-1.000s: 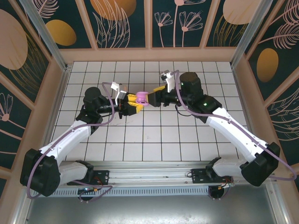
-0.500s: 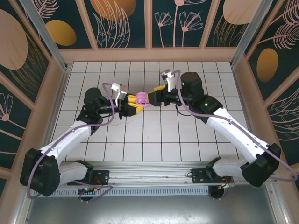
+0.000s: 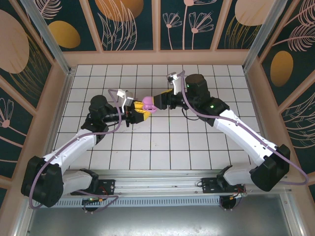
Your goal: Insert wireless bluetooth earbuds into charging case
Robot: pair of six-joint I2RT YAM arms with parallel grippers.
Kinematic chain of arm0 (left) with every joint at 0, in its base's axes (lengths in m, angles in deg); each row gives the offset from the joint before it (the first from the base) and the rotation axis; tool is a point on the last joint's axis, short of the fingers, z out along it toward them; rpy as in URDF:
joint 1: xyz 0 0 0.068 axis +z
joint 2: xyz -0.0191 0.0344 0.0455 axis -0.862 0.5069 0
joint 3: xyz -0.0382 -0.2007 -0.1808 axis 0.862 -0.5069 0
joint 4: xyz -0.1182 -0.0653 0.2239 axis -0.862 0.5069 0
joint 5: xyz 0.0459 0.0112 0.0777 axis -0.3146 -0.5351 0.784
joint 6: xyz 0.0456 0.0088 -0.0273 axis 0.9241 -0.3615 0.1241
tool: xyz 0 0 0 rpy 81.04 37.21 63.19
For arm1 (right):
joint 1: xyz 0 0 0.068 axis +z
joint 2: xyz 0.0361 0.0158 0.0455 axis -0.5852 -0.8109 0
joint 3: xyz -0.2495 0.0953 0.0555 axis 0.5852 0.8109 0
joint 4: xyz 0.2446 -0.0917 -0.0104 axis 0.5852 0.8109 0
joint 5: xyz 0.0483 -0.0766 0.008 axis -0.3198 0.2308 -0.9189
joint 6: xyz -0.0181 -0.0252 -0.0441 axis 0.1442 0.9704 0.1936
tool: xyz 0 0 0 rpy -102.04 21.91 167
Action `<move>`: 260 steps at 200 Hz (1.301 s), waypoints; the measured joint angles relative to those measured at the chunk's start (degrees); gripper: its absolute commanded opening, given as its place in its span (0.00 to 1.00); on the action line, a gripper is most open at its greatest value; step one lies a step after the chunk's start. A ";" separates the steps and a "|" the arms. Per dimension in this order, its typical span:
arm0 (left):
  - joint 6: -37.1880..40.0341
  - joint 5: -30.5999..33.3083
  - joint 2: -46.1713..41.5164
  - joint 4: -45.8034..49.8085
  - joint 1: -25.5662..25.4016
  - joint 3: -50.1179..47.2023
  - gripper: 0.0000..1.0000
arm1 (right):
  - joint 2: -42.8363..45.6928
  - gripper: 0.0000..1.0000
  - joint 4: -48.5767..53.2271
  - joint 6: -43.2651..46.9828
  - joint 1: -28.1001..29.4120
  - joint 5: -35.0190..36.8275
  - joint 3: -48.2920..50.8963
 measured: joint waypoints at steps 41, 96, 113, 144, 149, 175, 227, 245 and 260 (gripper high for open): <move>-1.57 -0.13 4.59 -2.29 0.24 -0.07 0.00 | -0.63 0.69 0.42 -0.31 -0.79 -1.03 0.00; -6.69 -1.92 11.15 -7.54 4.66 -0.22 0.00 | -6.12 0.69 1.36 -0.26 -3.34 -3.56 -0.50; -7.30 -2.47 11.43 -7.89 6.25 -0.55 0.00 | -8.31 0.69 1.42 -0.26 -4.50 -4.39 -1.38; -5.16 0.42 10.01 -2.82 11.43 -0.74 0.00 | -15.43 0.66 2.56 -1.95 -6.71 -1.79 -6.47; -4.24 1.73 9.22 -0.90 12.28 -0.74 0.00 | -17.44 0.65 2.99 -2.60 -7.04 -0.98 -8.39; 0.46 9.94 4.02 7.21 14.75 -0.74 0.00 | -31.52 0.61 6.36 -5.31 -7.48 3.02 -22.14; 6.69 22.12 -3.65 15.89 15.02 -0.74 0.00 | -63.14 0.50 17.90 -4.48 -2.23 5.31 -58.16; 7.78 24.13 -4.37 18.34 15.02 -0.74 0.00 | -70.64 0.49 21.22 -5.01 -0.92 5.35 -67.47; 8.41 25.27 -4.61 20.15 15.02 -0.74 0.00 | -72.78 0.50 22.34 -6.08 -0.44 6.01 -69.05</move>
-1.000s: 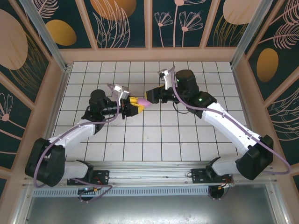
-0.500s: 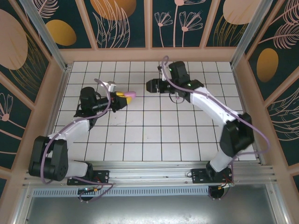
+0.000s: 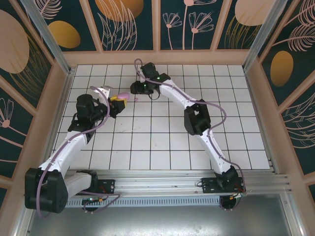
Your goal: Insert wireless bluetooth earbuds into charging case
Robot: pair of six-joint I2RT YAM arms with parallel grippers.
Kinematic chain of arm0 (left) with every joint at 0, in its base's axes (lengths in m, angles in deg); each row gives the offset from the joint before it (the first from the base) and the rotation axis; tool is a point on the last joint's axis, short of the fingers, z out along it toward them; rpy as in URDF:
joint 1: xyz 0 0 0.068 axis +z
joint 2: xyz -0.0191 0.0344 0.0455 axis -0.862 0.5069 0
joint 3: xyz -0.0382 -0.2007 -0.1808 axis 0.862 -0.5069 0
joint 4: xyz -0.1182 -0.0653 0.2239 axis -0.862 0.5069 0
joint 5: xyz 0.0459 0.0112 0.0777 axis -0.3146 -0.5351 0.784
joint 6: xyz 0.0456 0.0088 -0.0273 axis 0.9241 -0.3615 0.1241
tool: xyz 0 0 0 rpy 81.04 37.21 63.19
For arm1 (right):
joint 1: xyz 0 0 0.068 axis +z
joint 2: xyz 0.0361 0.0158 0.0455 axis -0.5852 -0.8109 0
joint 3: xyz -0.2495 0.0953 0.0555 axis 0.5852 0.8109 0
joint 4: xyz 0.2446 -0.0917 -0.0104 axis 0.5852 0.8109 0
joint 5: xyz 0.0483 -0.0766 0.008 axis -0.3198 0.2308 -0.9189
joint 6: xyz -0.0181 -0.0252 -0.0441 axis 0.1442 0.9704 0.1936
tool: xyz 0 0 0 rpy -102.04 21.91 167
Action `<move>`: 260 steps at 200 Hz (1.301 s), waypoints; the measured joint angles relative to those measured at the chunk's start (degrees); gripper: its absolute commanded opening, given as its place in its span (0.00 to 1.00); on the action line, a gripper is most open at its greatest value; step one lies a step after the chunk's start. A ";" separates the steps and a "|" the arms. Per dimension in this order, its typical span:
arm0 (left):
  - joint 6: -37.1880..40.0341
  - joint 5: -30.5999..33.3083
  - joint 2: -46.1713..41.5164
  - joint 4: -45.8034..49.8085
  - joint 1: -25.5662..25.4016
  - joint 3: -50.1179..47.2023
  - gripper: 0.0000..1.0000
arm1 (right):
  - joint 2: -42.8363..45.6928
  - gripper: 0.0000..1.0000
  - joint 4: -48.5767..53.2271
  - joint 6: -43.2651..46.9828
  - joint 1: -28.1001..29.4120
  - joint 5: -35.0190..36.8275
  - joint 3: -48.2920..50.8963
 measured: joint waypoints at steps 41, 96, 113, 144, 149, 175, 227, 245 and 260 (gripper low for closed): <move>0.81 1.03 -0.74 3.15 0.00 0.00 0.00 | -0.22 0.52 0.09 -1.90 1.18 5.29 1.11; 0.81 0.79 -1.38 3.76 0.00 0.00 0.00 | -0.28 0.52 -1.75 -2.14 2.78 10.43 3.08; 0.79 0.79 -1.40 3.76 0.00 0.00 0.00 | -0.50 0.52 -2.86 -2.08 3.13 11.72 3.08; 0.79 0.76 -2.19 3.87 0.00 -0.31 0.00 | -2.08 0.50 -5.49 -1.60 3.82 13.49 3.08; 0.79 0.76 -2.38 3.93 0.00 -0.37 0.00 | -2.51 0.49 -5.81 -1.60 3.96 13.75 3.08; 0.81 0.74 -3.21 4.13 0.00 -0.57 0.00 | -5.01 0.48 -6.64 -0.22 4.31 15.30 2.91; 0.81 0.76 -4.39 4.20 0.00 -0.87 0.00 | -5.18 0.42 -7.52 2.60 4.35 15.58 3.06; 0.81 0.74 -4.61 4.22 0.00 -0.96 0.00 | -3.87 0.38 -9.62 4.04 4.33 15.76 6.21; 0.81 0.74 -4.74 4.31 0.00 -1.05 0.00 | -1.86 0.34 -12.04 5.25 4.37 15.87 10.43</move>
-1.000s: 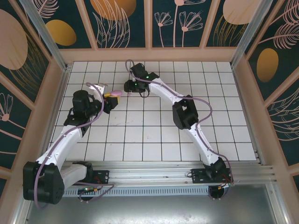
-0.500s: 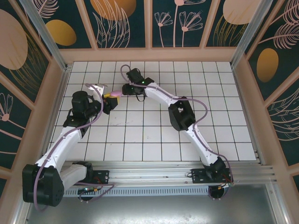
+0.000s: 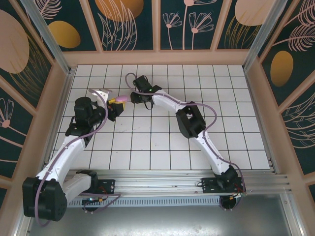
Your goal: Insert wireless bluetooth earbuds into charging case
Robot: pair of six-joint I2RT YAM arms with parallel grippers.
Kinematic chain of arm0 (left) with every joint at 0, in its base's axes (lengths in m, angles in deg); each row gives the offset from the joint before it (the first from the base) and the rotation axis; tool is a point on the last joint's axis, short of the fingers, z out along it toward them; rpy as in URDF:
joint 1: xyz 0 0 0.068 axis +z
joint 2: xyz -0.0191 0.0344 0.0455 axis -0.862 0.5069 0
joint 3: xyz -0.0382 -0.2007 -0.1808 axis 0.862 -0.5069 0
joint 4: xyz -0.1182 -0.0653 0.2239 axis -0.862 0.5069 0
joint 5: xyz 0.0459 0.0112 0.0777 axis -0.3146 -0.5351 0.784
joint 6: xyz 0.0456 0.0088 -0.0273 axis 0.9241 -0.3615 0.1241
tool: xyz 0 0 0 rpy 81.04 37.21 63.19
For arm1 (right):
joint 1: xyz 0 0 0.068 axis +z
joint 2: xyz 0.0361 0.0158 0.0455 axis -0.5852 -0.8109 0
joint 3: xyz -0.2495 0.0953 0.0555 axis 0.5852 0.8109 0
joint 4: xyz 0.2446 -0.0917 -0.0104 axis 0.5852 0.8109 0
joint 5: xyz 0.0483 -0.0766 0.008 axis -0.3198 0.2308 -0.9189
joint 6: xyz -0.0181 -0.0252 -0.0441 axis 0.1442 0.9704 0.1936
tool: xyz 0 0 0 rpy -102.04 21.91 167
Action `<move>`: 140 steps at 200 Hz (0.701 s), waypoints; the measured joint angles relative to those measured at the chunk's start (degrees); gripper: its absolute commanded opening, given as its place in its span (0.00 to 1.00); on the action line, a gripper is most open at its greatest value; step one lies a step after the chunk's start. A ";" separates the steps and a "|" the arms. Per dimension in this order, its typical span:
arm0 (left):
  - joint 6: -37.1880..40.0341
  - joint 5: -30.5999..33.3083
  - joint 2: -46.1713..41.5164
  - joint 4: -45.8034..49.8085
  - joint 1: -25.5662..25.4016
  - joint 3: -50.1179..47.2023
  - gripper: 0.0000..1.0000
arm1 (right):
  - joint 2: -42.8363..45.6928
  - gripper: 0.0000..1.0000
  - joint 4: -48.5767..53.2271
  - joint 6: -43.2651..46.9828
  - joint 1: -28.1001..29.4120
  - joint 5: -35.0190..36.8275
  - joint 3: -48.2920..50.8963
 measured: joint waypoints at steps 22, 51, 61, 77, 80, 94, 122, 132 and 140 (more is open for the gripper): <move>-0.02 -0.13 -0.02 0.02 0.00 -0.20 0.00 | 3.69 0.30 -2.89 1.38 0.02 0.22 6.97; -0.02 -2.08 -0.02 -0.20 0.00 -0.79 0.00 | 9.07 0.27 -4.28 2.86 0.17 0.37 15.63; 0.00 -3.58 -0.02 -0.46 0.00 -1.05 0.00 | 10.97 0.27 -4.98 3.45 0.17 0.37 18.53; 0.17 -6.73 -0.26 -1.55 0.00 -1.90 0.00 | 14.49 0.26 -5.29 3.87 0.04 0.13 24.26; 0.20 -7.43 -0.33 -1.86 0.00 -2.10 0.00 | 15.30 0.26 -5.55 3.96 -0.02 0.11 25.49; 0.39 -10.19 -0.61 -3.04 0.00 -2.91 0.00 | 18.88 0.26 -6.80 4.63 -0.46 -0.59 31.52; 0.39 -15.63 -0.83 -6.25 0.00 -4.31 0.00 | 26.77 0.26 -9.62 7.54 -2.19 -4.35 44.26; 0.35 -17.07 -0.81 -7.21 0.00 -4.46 0.00 | 29.20 0.27 -10.08 9.25 -2.82 -6.03 48.00; 0.20 -18.14 -0.81 -8.07 0.00 -4.48 0.00 | 30.77 0.29 -10.16 10.75 -3.26 -7.13 50.38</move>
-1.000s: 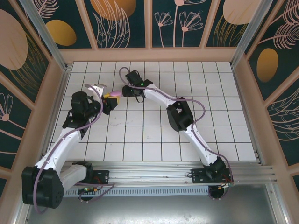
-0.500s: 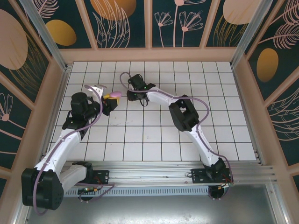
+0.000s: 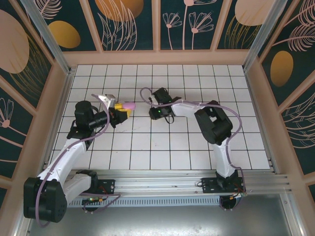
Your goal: Insert wireless bluetooth earbuds into charging case
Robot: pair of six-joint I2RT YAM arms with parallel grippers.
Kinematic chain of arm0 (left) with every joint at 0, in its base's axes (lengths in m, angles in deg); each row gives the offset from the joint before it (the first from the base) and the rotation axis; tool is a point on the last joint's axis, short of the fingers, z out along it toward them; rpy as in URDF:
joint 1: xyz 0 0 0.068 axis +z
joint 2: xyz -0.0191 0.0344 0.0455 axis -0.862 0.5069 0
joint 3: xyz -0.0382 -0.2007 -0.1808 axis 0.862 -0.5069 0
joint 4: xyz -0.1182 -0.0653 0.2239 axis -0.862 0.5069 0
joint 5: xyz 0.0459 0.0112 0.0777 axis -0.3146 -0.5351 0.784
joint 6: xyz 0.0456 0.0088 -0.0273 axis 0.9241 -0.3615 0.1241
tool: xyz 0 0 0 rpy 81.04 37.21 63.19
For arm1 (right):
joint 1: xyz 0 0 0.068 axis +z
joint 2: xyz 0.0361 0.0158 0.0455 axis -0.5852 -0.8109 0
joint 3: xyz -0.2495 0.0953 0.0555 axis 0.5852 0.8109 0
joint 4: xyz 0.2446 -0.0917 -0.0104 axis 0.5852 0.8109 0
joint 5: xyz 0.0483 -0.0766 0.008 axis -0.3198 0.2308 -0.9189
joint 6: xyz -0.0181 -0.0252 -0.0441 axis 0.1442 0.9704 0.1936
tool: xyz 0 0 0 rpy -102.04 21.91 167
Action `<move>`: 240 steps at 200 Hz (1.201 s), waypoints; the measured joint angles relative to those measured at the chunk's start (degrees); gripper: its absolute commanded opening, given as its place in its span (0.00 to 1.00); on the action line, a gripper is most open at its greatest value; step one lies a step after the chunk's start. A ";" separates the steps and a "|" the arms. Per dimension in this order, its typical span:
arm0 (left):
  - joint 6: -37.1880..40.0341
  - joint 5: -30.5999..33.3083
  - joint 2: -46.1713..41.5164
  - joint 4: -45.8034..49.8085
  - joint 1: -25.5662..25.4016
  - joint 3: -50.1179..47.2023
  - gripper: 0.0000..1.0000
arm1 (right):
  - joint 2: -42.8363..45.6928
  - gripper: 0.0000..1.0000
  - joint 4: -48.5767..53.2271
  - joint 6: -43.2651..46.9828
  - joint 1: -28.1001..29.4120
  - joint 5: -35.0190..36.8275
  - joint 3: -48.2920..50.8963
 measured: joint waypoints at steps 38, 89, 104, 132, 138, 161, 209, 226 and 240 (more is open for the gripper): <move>-0.50 -1.84 0.74 -2.69 -1.33 0.00 0.00 | 4.59 0.49 0.07 6.38 -1.66 -3.89 6.51; 0.00 -0.83 2.51 -2.25 -5.99 0.09 0.00 | 9.97 0.57 2.14 6.95 -5.77 -4.85 11.43; 0.42 0.11 2.54 -1.57 -6.10 0.39 0.00 | 12.28 0.56 2.75 4.61 -6.78 -3.96 12.13; 1.27 1.70 2.54 -0.50 -6.10 0.98 0.00 | 17.99 0.52 2.27 -2.10 -6.67 -3.34 12.96; 1.33 1.92 2.54 -0.22 -6.14 1.05 0.00 | 19.10 0.50 2.10 -3.85 -6.40 -3.21 13.14; 1.55 2.84 2.64 0.33 -6.14 1.05 0.00 | 21.55 0.40 -0.04 -12.33 -4.70 -3.10 14.36; 1.73 4.31 2.91 0.90 -6.25 1.05 0.00 | 21.33 0.32 -7.82 -34.88 0.90 -3.08 20.81; 1.73 4.68 2.86 1.11 -6.25 1.05 0.00 | 19.89 0.29 -11.15 -40.46 2.16 -3.15 21.31; 1.75 4.83 2.75 1.38 -6.29 1.05 0.00 | 18.01 0.27 -13.99 -43.39 2.29 -3.23 21.31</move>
